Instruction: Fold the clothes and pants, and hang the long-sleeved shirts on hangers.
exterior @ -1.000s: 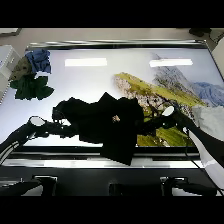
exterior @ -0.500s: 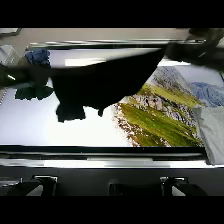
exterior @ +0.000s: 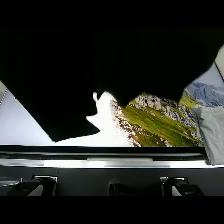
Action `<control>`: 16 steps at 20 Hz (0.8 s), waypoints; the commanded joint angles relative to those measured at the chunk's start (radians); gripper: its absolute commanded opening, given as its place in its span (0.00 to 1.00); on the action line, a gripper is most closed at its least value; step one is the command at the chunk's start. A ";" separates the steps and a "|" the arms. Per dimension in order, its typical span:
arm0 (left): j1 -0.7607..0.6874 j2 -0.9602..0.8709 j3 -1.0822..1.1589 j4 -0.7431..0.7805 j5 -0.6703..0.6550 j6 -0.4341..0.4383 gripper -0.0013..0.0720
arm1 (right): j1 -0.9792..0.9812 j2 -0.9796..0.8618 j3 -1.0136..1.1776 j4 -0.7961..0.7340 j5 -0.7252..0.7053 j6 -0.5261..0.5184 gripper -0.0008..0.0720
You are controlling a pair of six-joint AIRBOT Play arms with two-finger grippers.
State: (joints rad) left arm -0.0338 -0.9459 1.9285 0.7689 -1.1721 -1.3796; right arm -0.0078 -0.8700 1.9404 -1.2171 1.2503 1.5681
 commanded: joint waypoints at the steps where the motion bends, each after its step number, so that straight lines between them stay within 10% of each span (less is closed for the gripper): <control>1: 0.000 -0.035 -0.128 0.078 -0.036 -0.027 0.05 | -0.001 -0.048 -0.055 -0.120 0.287 0.096 0.06; 4: -0.026 -0.156 -0.373 0.077 0.050 -0.009 0.05 | -0.001 -0.165 -0.271 -0.130 0.217 0.092 0.06; 9: -0.113 -0.555 -0.542 -0.008 0.225 -0.009 0.06 | 0.000 -0.477 -0.544 -0.024 -0.292 0.164 0.06; 16: -0.111 -0.762 -0.537 -0.115 0.076 -0.053 0.17 | -0.003 -0.731 -0.540 0.226 -0.257 0.267 0.07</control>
State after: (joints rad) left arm -0.1505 -1.6520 1.3960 0.6872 -1.0512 -1.4158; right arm -0.0090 -1.5337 1.4082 -1.0836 0.9932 1.8267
